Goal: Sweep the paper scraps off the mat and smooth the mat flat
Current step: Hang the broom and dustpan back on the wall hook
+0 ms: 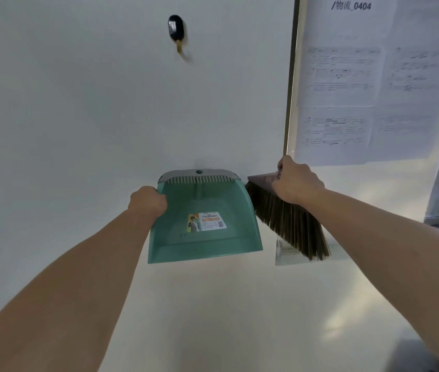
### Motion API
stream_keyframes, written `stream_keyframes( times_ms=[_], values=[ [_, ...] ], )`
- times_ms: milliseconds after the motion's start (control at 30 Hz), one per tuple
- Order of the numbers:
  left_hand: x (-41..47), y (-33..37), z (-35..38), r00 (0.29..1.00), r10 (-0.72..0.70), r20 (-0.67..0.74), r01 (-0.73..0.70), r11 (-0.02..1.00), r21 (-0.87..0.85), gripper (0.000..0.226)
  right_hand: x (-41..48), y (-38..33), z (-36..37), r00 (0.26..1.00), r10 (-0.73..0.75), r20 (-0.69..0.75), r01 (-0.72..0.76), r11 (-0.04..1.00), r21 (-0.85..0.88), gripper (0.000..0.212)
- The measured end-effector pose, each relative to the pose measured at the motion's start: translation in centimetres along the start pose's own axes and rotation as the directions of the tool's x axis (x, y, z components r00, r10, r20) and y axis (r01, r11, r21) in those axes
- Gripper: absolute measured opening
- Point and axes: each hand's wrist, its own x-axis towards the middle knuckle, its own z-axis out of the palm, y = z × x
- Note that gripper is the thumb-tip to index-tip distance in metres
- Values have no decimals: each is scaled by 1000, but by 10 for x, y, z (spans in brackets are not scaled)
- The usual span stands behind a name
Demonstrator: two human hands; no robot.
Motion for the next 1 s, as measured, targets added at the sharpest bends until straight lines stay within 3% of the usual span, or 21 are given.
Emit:
stream_keyframes(
  times_ms=[633, 1000],
  values=[
    [34, -16, 33, 998, 48, 31, -50, 996, 69, 29, 20, -8, 24, 1000, 27, -11, -27, 999, 19, 35],
    [29, -20, 38, 999, 23, 36, -26, 995, 95, 29, 20, -8, -1, 993, 9, -114, -4, 999, 46, 37]
  ],
)
